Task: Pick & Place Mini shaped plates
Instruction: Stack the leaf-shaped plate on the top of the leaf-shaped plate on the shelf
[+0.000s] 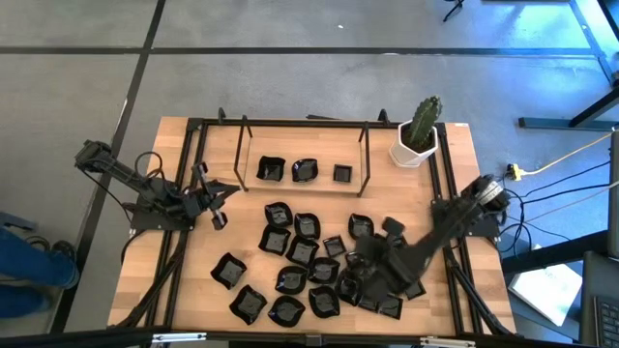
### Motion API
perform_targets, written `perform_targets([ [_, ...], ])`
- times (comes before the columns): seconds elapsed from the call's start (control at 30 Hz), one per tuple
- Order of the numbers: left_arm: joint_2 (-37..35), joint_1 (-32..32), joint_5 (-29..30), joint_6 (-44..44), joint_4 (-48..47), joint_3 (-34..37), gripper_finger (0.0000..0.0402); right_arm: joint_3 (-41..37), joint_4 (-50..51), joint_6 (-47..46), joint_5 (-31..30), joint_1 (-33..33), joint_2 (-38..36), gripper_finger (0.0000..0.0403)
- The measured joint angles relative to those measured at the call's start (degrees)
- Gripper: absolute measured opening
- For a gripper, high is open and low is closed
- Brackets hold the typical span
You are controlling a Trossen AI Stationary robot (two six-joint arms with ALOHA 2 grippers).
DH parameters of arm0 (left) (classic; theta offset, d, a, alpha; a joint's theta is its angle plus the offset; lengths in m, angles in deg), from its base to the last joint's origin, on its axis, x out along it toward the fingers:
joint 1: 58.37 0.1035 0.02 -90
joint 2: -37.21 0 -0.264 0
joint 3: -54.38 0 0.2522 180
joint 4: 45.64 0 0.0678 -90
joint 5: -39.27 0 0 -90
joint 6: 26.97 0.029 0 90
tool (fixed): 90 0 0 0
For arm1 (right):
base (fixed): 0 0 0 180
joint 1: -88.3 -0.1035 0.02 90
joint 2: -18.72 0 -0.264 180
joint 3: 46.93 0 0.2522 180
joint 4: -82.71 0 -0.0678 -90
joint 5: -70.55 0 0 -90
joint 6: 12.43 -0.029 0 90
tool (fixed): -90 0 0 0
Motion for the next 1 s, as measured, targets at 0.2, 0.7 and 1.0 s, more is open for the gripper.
perform_targets([
  [0.2, 0.0, 0.0, -5.8, 2.2, 0.9, 0.0, 0.0004, 0.0, -8.3, -3.1, 1.5, -0.5, 0.0, 0.0013],
  [0.7, 0.0, 0.0, -10.5, 3.3, 2.5, 0.0, 0.0003, 1.6, -23.7, 14.2, 25.3, 15.9, 0.3, 0.0036],
  [1.0, 0.0, 0.0, -10.5, 3.3, 2.4, 0.0, 0.0002, 1.7, -20.7, 11.5, 31.0, 24.5, 1.1, 0.0125],
])
